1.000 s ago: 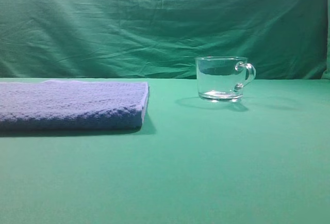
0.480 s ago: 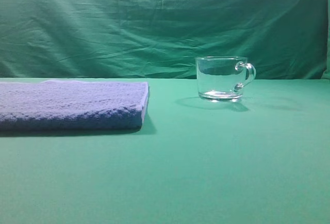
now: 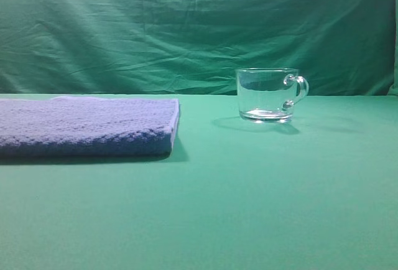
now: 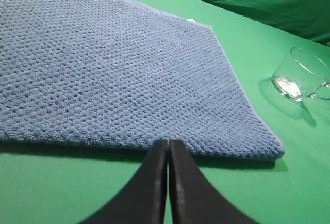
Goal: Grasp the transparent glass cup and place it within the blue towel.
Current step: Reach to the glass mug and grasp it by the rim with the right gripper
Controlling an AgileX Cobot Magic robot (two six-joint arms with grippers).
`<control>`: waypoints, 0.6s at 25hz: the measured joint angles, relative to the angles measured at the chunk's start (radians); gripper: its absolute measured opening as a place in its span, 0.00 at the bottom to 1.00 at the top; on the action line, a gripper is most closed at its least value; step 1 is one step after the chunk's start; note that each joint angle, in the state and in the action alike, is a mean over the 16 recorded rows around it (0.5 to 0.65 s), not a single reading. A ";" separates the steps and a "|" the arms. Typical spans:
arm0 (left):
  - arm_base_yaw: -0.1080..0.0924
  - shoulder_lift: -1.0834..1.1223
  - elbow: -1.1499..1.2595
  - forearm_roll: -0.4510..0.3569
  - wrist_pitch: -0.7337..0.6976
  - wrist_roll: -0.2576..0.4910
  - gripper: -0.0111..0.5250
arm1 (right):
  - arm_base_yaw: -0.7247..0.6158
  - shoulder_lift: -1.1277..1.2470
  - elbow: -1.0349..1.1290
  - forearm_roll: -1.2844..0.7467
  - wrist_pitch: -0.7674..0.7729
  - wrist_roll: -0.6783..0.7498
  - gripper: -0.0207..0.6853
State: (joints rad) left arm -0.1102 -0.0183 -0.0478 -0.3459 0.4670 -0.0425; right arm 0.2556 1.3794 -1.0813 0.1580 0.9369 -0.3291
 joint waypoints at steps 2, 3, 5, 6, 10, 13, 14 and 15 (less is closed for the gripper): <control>0.000 0.000 0.000 0.000 0.000 0.000 0.02 | 0.039 0.069 -0.053 -0.014 0.018 -0.004 0.08; 0.000 0.000 0.000 0.000 0.000 0.000 0.02 | 0.056 0.103 -0.078 -0.021 0.025 -0.003 0.11; 0.000 0.000 0.000 0.000 0.000 0.000 0.02 | 0.084 0.168 -0.129 -0.032 0.039 -0.001 0.19; 0.000 0.000 0.000 0.000 0.000 0.000 0.02 | 0.094 0.200 -0.153 -0.035 0.045 0.001 0.24; 0.000 0.000 0.000 0.000 0.000 0.000 0.02 | 0.113 0.315 -0.239 -0.043 0.069 0.013 0.46; 0.000 0.000 0.000 0.000 0.000 0.000 0.02 | 0.115 0.390 -0.291 -0.049 0.081 0.020 0.63; 0.000 0.000 0.000 0.000 0.000 0.000 0.02 | 0.115 0.413 -0.305 -0.052 0.082 0.022 0.68; 0.000 0.000 0.000 0.000 0.000 0.000 0.02 | 0.116 0.435 -0.319 -0.054 0.083 0.023 0.73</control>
State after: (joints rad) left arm -0.1102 -0.0183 -0.0478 -0.3459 0.4670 -0.0425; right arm 0.3715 1.8143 -1.3999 0.1035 1.0198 -0.3057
